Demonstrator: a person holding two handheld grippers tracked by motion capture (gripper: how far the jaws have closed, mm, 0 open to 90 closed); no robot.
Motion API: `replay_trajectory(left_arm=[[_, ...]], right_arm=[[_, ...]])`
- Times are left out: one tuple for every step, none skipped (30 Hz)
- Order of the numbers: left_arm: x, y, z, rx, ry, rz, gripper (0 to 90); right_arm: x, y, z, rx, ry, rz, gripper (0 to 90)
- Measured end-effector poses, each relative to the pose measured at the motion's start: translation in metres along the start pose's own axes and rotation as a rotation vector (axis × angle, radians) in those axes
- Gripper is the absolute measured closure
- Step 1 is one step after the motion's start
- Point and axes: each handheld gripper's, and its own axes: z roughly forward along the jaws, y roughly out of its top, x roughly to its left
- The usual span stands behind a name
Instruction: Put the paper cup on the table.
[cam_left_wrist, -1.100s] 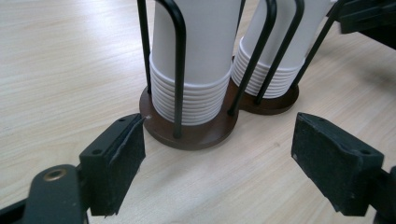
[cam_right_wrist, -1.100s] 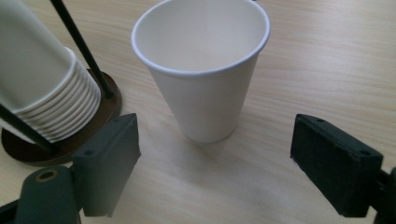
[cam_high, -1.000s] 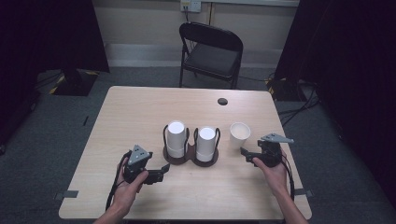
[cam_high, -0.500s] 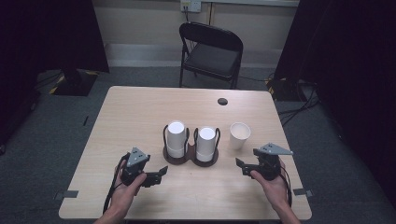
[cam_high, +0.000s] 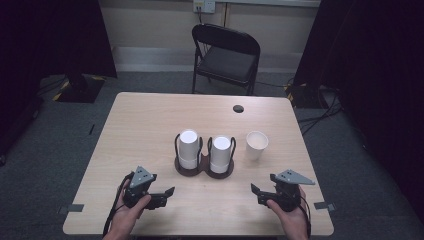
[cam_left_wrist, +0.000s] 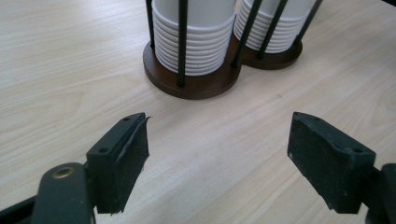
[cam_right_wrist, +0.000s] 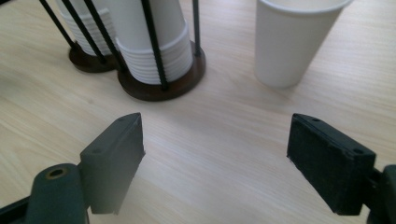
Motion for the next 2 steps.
replay_trajectory(left_arm=[[-0.0002, -0.0010, 0.0003, 0.000, 0.007, 0.003, 20.2], [0.0002, -0.0021, 0.0008, 0.004, -0.001, -0.009, 19.7]], right_arm=[[-0.0014, -0.0018, -0.0002, -0.001, -0.007, 0.012, 18.6], [-0.0033, -0.0031, -0.0002, 0.003, 0.000, 0.037, 18.6]])
